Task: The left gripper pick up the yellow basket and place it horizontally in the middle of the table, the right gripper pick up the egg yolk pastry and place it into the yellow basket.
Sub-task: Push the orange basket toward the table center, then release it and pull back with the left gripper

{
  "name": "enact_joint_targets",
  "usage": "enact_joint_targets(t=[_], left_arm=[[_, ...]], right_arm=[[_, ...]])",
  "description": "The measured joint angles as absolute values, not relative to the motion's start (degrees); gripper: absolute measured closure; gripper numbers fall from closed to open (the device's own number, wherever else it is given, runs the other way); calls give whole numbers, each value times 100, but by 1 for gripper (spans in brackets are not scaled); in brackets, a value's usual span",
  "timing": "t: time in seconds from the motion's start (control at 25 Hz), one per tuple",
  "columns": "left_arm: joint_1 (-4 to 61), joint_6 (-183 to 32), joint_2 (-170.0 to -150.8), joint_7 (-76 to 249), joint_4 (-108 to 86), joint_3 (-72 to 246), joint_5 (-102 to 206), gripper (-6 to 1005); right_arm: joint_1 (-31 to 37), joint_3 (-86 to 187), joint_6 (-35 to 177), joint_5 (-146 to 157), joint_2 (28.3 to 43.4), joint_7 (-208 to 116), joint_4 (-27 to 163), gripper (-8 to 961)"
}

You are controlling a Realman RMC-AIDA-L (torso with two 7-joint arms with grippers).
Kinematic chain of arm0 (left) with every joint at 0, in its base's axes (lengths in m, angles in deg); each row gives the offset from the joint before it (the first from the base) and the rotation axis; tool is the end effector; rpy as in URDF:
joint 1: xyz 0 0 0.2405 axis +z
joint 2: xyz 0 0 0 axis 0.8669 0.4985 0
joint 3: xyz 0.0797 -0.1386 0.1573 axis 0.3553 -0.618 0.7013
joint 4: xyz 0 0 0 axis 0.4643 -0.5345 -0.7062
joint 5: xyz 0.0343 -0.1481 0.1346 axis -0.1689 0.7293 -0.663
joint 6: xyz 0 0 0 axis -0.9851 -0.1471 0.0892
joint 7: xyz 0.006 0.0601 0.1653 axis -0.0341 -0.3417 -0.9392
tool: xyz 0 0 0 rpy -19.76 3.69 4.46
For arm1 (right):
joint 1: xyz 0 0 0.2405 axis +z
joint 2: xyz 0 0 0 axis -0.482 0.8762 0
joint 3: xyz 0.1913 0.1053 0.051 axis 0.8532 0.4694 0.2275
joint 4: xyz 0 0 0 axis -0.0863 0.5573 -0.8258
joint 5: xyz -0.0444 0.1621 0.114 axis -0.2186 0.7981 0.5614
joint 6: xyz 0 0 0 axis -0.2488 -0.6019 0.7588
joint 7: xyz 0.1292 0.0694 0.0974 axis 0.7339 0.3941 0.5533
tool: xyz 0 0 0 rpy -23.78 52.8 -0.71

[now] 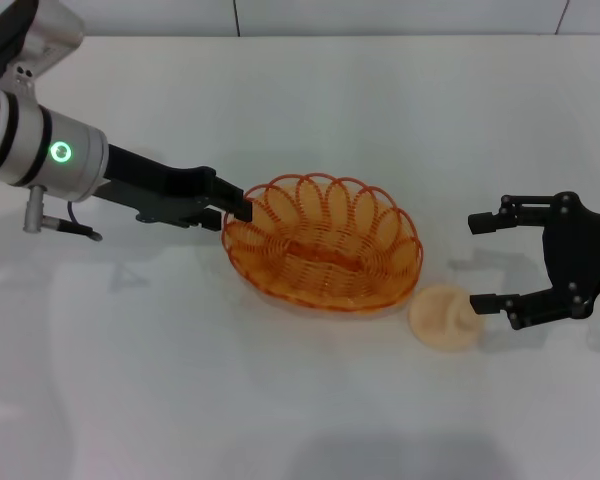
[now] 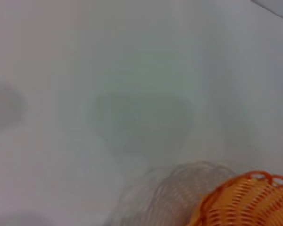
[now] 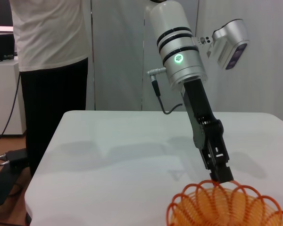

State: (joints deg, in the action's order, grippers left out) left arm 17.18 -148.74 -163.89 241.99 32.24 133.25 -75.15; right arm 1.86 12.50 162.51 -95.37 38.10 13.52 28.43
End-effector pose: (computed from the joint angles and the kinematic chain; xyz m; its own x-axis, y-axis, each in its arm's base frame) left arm -0.2077 0.3652 -0.0276 0.1834 0.9673 0.1750 0.9793 -0.1643 -0.1185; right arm 0.2084 0.3043 0.0108 0.9253 0.0587 -0.3745 -0.0012 -0.9875 -0.1579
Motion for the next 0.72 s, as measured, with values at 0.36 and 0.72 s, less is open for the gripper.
enact_joint_targets(t=[0.36, 0.72], left_arm=[[1728, -14945, -16255, 24113, 3255, 13310, -7484, 305], [1857, -15033, -16062, 22715, 3316, 13260, -6822, 115]], right_arm=[[165, 1257, 16256, -9538, 3811, 1379, 2851, 157], [90, 1257, 16285, -9491, 3802, 1550, 2851, 160]])
